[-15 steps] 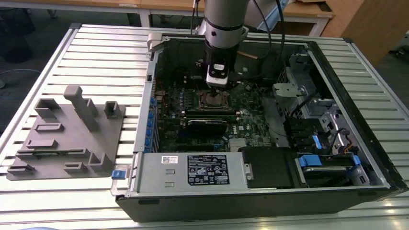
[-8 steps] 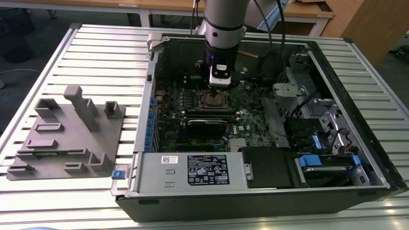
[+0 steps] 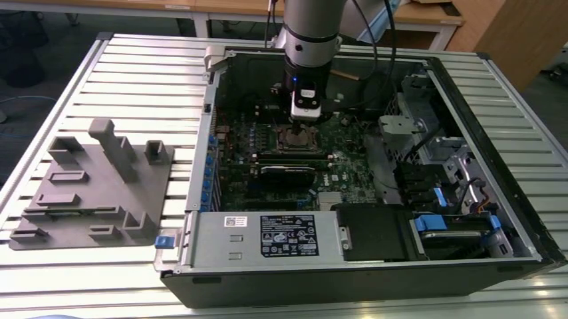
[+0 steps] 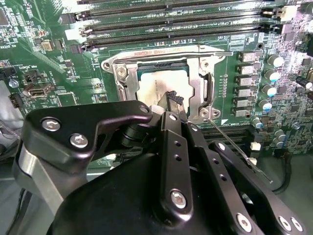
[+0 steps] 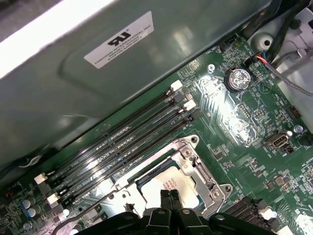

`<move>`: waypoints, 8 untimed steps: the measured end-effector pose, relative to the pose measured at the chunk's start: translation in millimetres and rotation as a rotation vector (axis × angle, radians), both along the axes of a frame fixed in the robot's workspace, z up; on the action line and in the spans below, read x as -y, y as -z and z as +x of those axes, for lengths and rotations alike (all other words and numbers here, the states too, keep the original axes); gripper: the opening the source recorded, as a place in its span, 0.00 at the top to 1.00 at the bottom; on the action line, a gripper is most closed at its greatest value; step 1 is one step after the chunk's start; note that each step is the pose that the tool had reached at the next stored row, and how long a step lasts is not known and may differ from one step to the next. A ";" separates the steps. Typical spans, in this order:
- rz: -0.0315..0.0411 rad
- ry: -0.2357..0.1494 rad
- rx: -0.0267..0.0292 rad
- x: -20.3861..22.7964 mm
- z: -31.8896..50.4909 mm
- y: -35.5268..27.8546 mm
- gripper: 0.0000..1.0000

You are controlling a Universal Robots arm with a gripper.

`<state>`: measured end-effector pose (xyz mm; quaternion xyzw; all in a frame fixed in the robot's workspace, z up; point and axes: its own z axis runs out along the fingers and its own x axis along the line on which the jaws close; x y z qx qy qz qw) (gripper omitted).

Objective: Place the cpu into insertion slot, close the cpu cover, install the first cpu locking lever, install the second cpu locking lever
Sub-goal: 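Close the cpu cover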

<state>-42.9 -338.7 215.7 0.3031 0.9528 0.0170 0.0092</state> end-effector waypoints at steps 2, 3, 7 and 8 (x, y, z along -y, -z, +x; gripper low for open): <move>-0.0001 -0.020 0.0000 0.0 0.0 0.0 0.89; 0.0000 -0.035 0.0000 0.0 0.0 0.0 0.89; 0.0000 -0.106 0.0000 0.0 0.0 0.0 0.89; 0.0000 -0.124 0.0000 0.0 0.0 0.0 0.89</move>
